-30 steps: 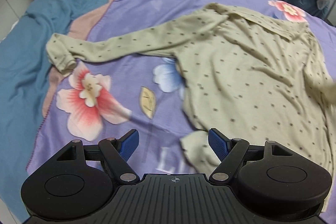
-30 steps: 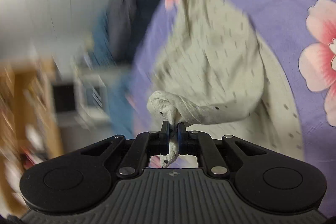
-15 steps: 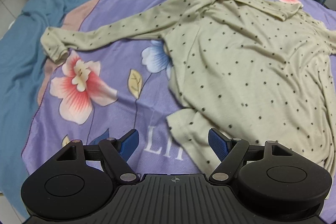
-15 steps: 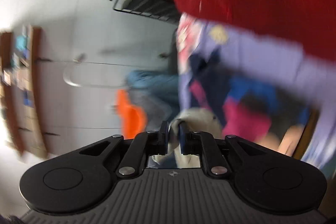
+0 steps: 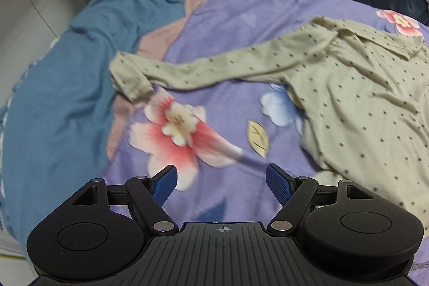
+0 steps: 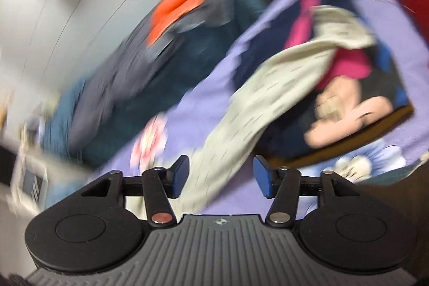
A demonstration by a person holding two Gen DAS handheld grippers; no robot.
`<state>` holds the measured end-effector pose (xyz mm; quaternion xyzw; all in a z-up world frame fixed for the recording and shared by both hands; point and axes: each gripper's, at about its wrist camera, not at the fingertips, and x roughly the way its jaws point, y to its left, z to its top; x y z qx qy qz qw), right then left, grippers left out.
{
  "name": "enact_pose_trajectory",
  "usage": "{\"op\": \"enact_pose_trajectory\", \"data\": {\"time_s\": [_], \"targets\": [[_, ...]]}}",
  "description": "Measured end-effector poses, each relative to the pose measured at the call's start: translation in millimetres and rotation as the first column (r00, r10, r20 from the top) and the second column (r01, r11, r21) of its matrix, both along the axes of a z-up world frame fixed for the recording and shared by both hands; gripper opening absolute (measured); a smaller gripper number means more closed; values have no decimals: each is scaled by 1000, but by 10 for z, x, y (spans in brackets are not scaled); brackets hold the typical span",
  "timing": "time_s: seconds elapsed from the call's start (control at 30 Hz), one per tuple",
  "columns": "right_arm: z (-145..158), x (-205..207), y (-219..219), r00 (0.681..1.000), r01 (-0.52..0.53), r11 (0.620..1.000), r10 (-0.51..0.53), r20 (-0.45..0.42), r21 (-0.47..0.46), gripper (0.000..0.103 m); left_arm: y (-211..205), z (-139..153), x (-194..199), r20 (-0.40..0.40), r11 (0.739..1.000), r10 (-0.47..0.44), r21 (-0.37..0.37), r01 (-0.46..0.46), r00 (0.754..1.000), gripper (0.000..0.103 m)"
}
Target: Fold small clothes
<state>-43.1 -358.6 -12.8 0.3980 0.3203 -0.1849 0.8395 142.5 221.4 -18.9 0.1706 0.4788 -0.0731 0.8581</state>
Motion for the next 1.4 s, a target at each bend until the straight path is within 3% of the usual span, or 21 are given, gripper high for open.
{"op": "enact_pose_trajectory", "data": {"time_s": [0.17, 0.33, 0.57, 0.87, 0.97, 1.03, 1.07, 1.13, 1.2, 1.4], "targets": [[-194, 29, 846, 957, -280, 959, 276, -95, -37, 63, 185, -69, 53, -9, 998, -44, -37, 43, 999, 103], [-521, -226, 1673, 879, -431, 901, 433, -201, 53, 58, 164, -223, -147, -52, 984, -162, -88, 157, 985, 103], [-714, -538, 2138, 826, -481, 866, 500, -259, 138, 58, -12, -437, -308, -91, 952, -263, -185, 244, 960, 103], [-859, -447, 2320, 802, -486, 836, 543, -249, 255, 56, -438, -766, -168, -113, 924, -358, -190, 333, 927, 103], [-962, -397, 2435, 788, -480, 837, 543, -289, 264, 42, -533, -812, -209, -65, 914, -379, -181, 362, 923, 103], [-959, -367, 2499, 781, -490, 841, 541, -313, 231, 12, -548, -803, -235, -56, 909, -384, -196, 367, 922, 103], [-971, -352, 2510, 777, -492, 836, 548, -309, 244, 8, -553, -780, -245, -54, 907, -390, -193, 373, 919, 96], [-979, -363, 2494, 792, -467, 845, 531, -303, 260, 8, -534, -703, -235, -74, 907, -385, -216, 362, 920, 61], [-957, -385, 2455, 804, -451, 851, 518, -292, 268, 7, -488, -565, -238, -72, 905, -369, -256, 340, 927, 43], [-636, -429, 2202, 852, -420, 863, 481, -205, 281, 7, -317, 33, -319, 6, 873, -366, -345, 345, 931, 38]]}}
